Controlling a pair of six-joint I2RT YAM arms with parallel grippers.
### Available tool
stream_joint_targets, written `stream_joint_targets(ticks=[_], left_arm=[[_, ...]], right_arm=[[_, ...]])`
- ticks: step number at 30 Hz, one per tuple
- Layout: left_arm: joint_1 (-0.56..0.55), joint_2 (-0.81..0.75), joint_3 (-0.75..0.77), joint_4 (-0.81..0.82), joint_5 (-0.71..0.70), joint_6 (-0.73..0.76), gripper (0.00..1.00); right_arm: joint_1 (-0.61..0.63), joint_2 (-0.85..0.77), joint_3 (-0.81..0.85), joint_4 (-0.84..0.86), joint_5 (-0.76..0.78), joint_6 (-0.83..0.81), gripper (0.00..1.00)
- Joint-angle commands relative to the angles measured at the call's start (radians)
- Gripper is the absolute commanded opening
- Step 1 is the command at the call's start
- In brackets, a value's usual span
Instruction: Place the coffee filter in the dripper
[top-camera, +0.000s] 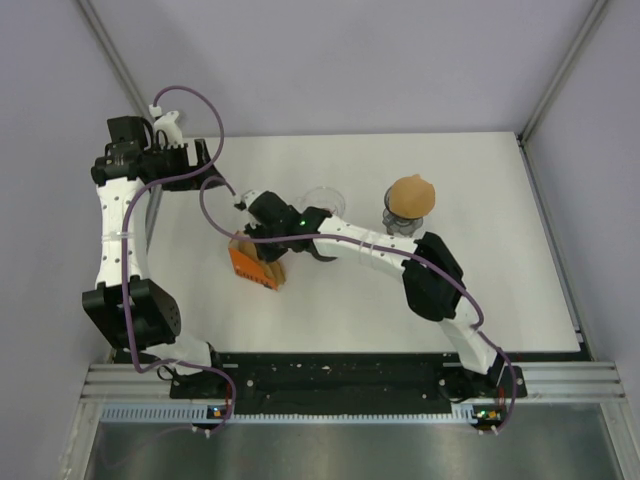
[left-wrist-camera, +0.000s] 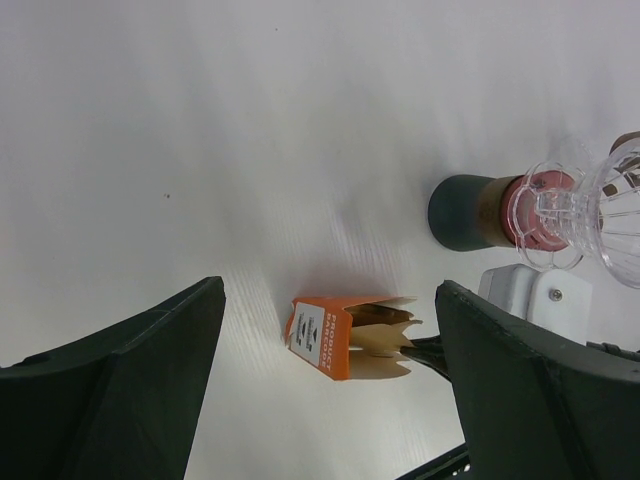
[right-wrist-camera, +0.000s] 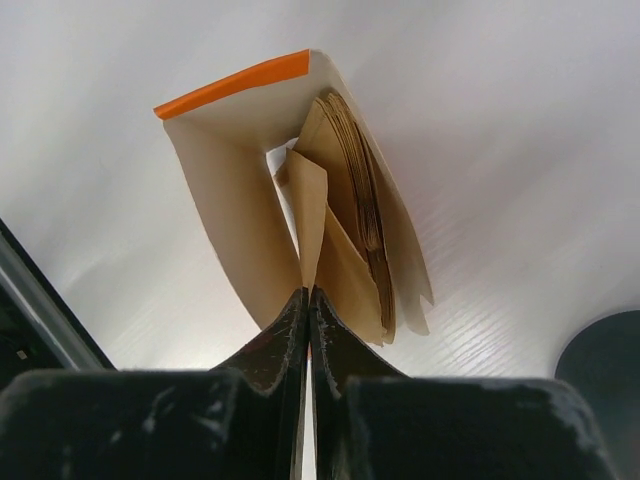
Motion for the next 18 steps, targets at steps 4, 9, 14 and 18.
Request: stream_joint_targets(ticks=[4,9,14,18], left_arm=[[0.006,0.000,0.005,0.019,0.050,0.012,0.91],[0.006,0.002,0.020,0.004,0.059,0.021,0.91],[0.006,0.002,0.046,-0.017,0.067,0.034,0.91],[0.004,0.002,0.086,-0.043,0.074,0.049,0.91]], right_arm=[[0.008,-0.154,-0.007,0.006,0.002,-0.114,0.00],[0.019,-0.210,-0.024,0.004,-0.050,-0.210,0.00],[0.025,-0.285,-0.062,0.003,-0.125,-0.336,0.00],[0.073,-0.398,-0.097,-0.008,-0.142,-0.530,0.00]])
